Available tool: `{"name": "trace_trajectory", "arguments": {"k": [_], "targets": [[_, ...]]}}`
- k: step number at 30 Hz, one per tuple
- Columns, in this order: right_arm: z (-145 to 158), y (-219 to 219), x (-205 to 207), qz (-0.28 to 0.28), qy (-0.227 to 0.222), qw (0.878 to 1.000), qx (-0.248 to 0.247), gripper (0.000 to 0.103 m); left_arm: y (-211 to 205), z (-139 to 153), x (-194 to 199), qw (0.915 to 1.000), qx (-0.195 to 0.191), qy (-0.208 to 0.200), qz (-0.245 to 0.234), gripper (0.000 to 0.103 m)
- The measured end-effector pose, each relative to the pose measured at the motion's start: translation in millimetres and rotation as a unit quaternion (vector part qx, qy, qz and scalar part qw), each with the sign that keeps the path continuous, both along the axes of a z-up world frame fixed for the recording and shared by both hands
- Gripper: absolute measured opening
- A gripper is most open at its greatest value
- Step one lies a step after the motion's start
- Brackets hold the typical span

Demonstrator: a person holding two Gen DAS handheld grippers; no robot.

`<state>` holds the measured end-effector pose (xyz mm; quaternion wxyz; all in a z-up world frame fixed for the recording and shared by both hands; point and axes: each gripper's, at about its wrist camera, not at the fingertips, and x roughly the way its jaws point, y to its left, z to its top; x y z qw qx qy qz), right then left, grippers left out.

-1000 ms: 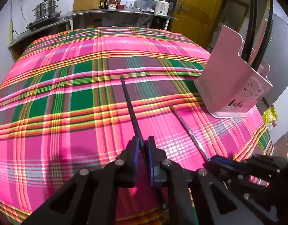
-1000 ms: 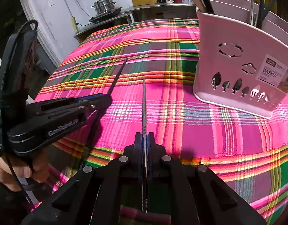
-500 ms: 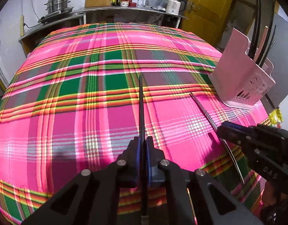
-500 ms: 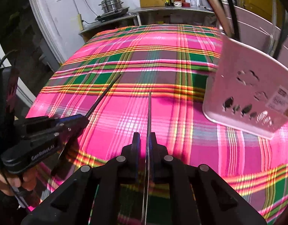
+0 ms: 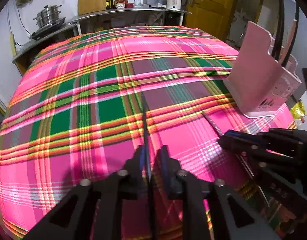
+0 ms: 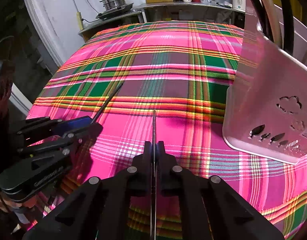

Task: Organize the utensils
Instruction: 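Lift both held black chopsticks upright and carry them over the pink caddy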

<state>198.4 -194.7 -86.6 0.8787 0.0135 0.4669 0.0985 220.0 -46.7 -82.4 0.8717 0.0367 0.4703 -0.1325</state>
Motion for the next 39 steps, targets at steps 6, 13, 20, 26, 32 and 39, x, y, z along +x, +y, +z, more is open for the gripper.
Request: {"name": "trace_trajectory", "arguments": {"k": [6,13,20,26,32,39], "targets": [[18.0,1.4,-11.0,0.008,-0.022,1.000,0.013,0.005,4.0,10.4,-5.7,0.9997,-0.024,-0.003,0.002,0.006],[49.9,-2.1,-32.1,0.012,-0.057,0.998,0.030,0.005,8.4,48.3,-31.8,0.9979,-0.048,-0.043,-0.005,0.006],[82.9,-14.1,-55.9,0.003,-0.092,0.995,0.048,0.005,13.3,89.0,-57.2,0.9940,-0.075,-0.079,-0.009,0.006],[102.7,-24.2,-76.4,-0.008,-0.116,0.992,0.056,0.005,11.2,114.0,-74.1,0.9910,-0.084,-0.104,-0.014,0.006],[117.3,-31.4,-90.7,-0.016,-0.135,0.989,0.060,0.005,2.2,131.9,-88.6,0.9884,-0.087,-0.123,-0.020,0.006],[126.0,-42.6,-102.9,-0.024,-0.148,0.987,0.065,0.005,-7.4,141.6,-96.9,0.9869,-0.089,-0.131,-0.032,0.006]]}}
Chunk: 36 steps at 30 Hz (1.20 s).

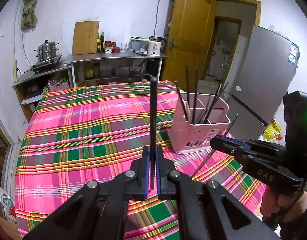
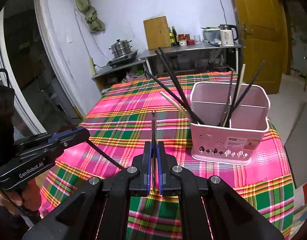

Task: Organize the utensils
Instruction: 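Lift both held black chopsticks upright and carry them over the pink caddy, then lower the left tool's chopstick into the caddy while the right tool lowers its own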

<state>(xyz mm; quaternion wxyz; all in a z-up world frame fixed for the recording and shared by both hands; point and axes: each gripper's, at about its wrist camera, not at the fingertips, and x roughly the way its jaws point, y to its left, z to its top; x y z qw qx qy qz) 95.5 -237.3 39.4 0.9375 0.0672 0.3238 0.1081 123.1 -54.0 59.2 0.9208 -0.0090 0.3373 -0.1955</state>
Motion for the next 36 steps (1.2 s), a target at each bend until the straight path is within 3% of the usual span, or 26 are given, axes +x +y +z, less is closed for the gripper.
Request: {"name": "trace_trajectory", "arguments": {"k": [16,25,36], "targets": [[13.9,-27.8,-21.5,-0.026,-0.019,0.999,0.007,0.005,-33.5,10.4,-7.4,0.9989,-0.008,-0.004,-0.045,0.006],[21.6,-47.2,-28.7,-0.050,-0.027,0.998,0.012,0.005,-53.0,14.2,4.1,0.9970,-0.026,0.015,-0.071,0.006],[55.1,-78.4,-22.8,-0.082,-0.066,0.994,0.017,0.005,-84.6,47.0,32.3,0.9942,-0.045,-0.001,-0.098,0.006]]}}
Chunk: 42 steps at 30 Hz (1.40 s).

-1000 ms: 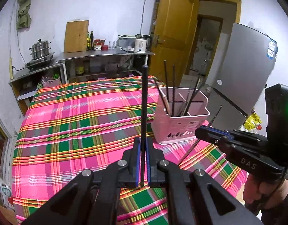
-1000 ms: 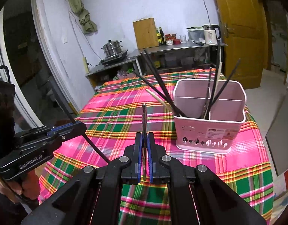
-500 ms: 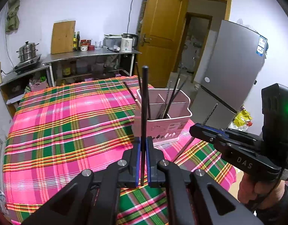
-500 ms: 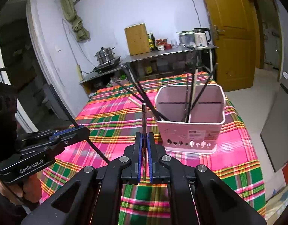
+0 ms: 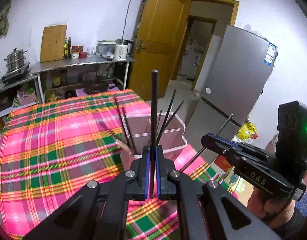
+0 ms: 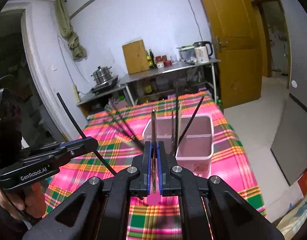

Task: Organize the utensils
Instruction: 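Lower the left tool's chopstick into the caddy while the right tool lowers its own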

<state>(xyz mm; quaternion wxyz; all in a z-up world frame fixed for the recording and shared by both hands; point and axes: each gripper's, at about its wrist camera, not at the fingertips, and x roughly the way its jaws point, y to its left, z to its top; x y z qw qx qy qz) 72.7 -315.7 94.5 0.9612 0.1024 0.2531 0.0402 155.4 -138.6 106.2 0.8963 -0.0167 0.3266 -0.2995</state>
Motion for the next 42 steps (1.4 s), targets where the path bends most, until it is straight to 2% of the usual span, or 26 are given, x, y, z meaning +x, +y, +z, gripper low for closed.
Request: {"name": "trace_trajectory", "arguments": {"k": [8,15,34,42], "targets": [[25.6,-18.8,19.1,-0.021,-0.032,0.999,0.004,0.005,-17.4,26.6,32.1,0.9997,-0.011,-0.023,0.001,0.006],[31.8,-27.7,39.5,-0.028,-0.044,0.999,0.010,0.005,-25.0,32.9,57.5,0.9993,-0.012,-0.035,0.010,0.006],[-26.1,-24.2,86.1,-0.024,0.027,0.999,0.004,0.005,-43.9,-20.8,88.9,0.9994,0.035,0.003,0.003,0.006],[-49.6,-18.0,90.4,-0.020,0.056,0.998,0.000,0.005,-45.7,-21.5,90.4,0.9992,0.039,0.002,-0.003,0.008]]}}
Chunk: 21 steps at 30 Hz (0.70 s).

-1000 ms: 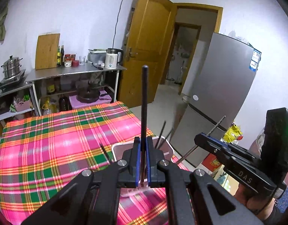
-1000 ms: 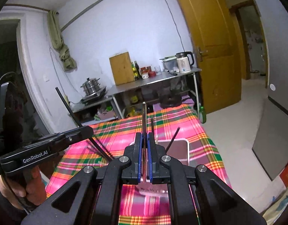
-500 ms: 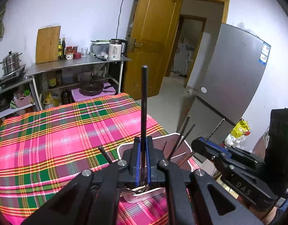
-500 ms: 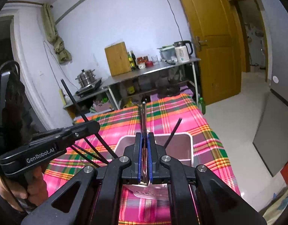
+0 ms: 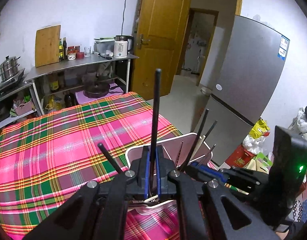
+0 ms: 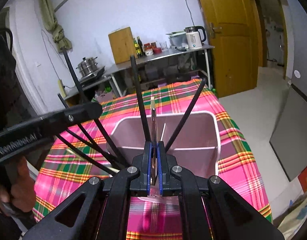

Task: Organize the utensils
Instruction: 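Lower the left tool's chopstick into the caddy while the right tool lowers its own, then open both tools to release the chopsticks and withdraw from the caddy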

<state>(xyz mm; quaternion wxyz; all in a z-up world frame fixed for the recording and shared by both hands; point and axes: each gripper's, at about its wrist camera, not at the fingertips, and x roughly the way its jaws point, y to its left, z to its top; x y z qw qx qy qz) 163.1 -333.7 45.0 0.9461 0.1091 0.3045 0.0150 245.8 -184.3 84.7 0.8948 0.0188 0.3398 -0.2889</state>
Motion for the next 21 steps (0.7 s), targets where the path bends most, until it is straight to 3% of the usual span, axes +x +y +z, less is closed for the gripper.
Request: {"name": "trace_trajectory", "arguments": {"k": [5,17,21], "targets": [[-2.1,-1.0,-3.1,0.002,0.007,1.000,0.003,0.006,-1.4,-1.8,0.1,0.9999,0.012,-0.002,0.005,0.023],[17.2,2.2,-21.9,-0.005,-0.016,1.000,-0.011,0.010,14.8,12.7,-16.2,0.9996,-0.009,-0.018,0.017,0.025],[22.9,4.4,-35.6,-0.004,-0.026,1.000,-0.015,0.010,25.9,17.3,-32.0,0.9992,-0.020,-0.026,0.023,0.035]]}}
